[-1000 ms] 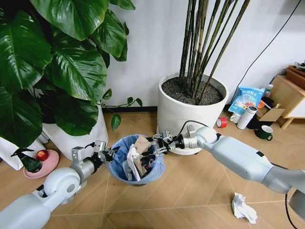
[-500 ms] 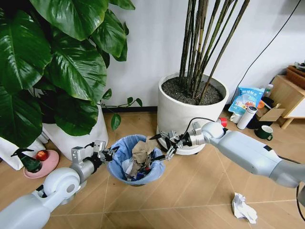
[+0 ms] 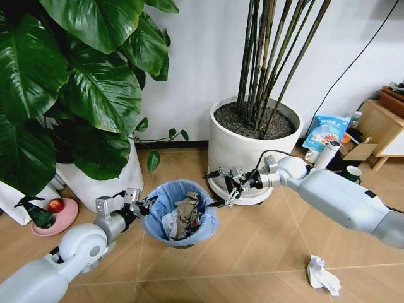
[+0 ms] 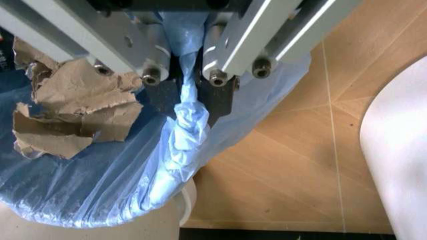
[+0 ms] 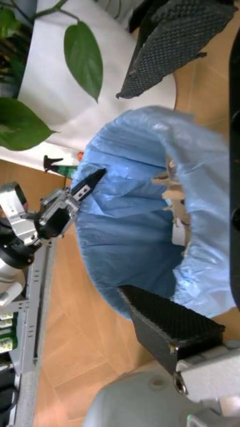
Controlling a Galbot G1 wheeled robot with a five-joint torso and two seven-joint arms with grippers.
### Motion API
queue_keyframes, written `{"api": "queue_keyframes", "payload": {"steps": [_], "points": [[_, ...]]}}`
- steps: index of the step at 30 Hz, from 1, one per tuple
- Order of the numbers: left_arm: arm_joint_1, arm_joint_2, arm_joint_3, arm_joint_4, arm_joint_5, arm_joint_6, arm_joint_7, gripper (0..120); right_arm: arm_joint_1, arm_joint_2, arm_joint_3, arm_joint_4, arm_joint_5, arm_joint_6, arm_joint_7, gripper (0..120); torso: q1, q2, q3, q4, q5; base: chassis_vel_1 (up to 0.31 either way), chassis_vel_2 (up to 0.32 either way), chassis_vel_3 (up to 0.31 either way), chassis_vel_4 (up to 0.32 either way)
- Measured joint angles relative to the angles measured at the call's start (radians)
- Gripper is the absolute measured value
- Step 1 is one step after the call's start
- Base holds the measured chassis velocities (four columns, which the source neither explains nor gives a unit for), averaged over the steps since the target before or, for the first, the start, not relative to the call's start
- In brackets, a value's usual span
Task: Pick up the trash bin and place the garbage on the floor into it.
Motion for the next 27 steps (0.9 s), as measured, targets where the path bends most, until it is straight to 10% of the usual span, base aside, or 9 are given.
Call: {"api": "queue_keyframes", "payload": {"steps": [14, 27], "points": [[-0.002, -0.007, -0.016, 0.001, -0.002, 0.001, -0.007, 1, -0.432, -0.296, 0.259, 0.247, 0.22, -0.016, 0.301, 100, 0.0, 0.0, 0.0, -0.0005, 0.0005, 0.0, 0.0, 0.0, 0.0], [0.0, -0.01, -0.05, 0.011, 0.001, 0.0, -0.01, 1, -0.86, -0.341, 0.518, 0.386, 0.235, 0.027, 0.615, 100, 0.0, 0.0, 0.0, 0.0001, -0.0002, 0.0, 0.0, 0.0, 0.0]]}}
